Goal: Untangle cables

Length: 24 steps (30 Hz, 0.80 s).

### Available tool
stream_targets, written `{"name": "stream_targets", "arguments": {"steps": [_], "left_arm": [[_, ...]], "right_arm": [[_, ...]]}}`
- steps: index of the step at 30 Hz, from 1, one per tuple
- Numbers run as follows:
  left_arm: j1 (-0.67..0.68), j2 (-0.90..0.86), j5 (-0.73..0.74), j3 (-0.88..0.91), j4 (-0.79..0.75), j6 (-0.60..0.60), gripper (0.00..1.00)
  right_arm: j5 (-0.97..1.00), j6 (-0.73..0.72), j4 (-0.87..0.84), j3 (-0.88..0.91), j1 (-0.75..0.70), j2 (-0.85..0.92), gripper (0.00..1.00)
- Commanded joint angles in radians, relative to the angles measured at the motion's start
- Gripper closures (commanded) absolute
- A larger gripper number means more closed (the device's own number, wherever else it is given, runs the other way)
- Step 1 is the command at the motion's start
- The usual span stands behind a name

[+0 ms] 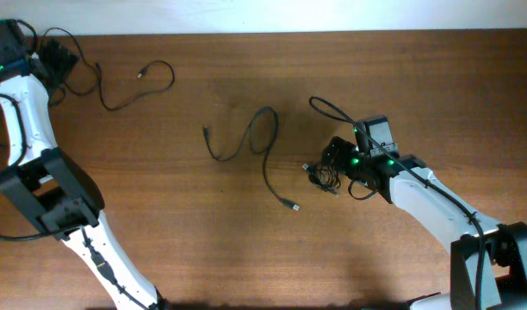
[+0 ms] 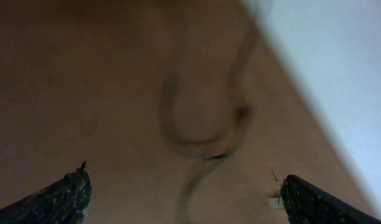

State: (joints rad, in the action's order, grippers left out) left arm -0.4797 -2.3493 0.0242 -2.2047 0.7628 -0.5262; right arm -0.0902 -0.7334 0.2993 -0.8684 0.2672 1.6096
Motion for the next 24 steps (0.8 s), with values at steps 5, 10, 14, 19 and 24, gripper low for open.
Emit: {"name": "stream_targets", "arguments": {"steps": [5, 10, 14, 19, 24], "left_arm": [[-0.016, -0.007, 0.029, -0.003, 0.181, 0.072, 0.01], [0.019, -0.008, 0.223, 0.000, 0.269, 0.317, 0.01], [0.081, -0.008, 0.224, 0.079, 0.279, 0.319, 0.01], [0.180, -0.008, 0.182, 0.212, 0.206, 0.319, 0.01], [0.202, -0.008, -0.045, 0.222, 0.106, 0.251, 0.05]], "right_arm": [[0.016, 0.003, 0.000, -0.007, 0.000, 0.002, 0.01], [0.016, 0.003, 0.000, -0.007, 0.000, 0.002, 0.02], [0.016, 0.003, 0.000, -0.007, 0.000, 0.002, 0.01], [0.016, 0.004, 0.001, -0.007, 0.000, 0.002, 0.01], [0.016, 0.003, 0.007, -0.007, 0.000, 0.002, 0.02]]}}
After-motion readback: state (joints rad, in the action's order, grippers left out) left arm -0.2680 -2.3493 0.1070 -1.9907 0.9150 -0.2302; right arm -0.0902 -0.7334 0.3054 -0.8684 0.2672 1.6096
